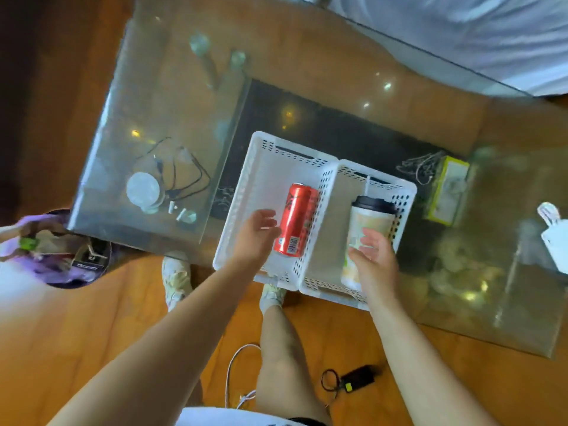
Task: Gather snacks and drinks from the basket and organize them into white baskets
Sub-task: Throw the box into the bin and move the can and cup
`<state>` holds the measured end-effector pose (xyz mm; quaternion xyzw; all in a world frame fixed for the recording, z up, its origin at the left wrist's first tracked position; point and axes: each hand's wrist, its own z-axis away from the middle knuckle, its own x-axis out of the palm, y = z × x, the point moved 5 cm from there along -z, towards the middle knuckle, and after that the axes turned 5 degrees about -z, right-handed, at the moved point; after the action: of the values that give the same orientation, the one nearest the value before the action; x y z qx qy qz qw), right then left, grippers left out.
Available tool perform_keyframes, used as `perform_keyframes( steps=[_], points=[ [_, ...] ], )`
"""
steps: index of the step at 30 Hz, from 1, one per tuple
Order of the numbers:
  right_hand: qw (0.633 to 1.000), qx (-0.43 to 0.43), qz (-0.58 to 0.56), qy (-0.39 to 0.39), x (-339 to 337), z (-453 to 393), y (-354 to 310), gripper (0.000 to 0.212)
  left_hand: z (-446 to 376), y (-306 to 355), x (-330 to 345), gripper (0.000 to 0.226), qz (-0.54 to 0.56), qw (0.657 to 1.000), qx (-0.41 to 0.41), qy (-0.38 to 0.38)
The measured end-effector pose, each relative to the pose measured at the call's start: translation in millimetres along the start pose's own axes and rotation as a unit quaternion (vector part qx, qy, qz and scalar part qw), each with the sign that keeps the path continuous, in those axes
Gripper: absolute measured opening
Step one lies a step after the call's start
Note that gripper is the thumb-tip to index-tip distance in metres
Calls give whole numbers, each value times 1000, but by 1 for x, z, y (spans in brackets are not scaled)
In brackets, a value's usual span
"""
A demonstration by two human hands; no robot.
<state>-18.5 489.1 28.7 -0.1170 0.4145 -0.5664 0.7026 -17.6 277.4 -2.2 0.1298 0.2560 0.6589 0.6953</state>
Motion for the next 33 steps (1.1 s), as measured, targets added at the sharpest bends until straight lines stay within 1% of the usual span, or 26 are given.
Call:
perform_keyframes(
  steps=[2,4,7,11,15,22,26,30,33],
  points=[
    [999,1,35,37,-17,-20,8,50,-9,-1,16,52,-29,999,-14,13],
    [997,-6,62,50,-25,-38,11,59,-20,-1,27,60,-53,998,-23,34],
    [993,-24,99,58,-27,-59,13,73,-36,1,37,66,-65,995,-24,68],
    [990,-32,122,64,-20,-79,13,85,-56,5,47,73,-92,993,-13,78],
    [985,-43,152,69,-11,-87,12,87,-70,7,50,75,-121,990,1,78],
    [992,-32,121,33,-3,-90,15,89,-73,6,52,72,-148,986,16,78],
    [994,-37,101,25,-9,-83,11,91,-63,8,45,70,-115,989,24,87],
    [994,-86,46,46,-25,-61,-8,97,-37,20,30,70,-65,992,64,90],
    [991,-126,13,52,-31,-36,-31,95,-9,26,10,60,-6,992,98,82]
  ],
)
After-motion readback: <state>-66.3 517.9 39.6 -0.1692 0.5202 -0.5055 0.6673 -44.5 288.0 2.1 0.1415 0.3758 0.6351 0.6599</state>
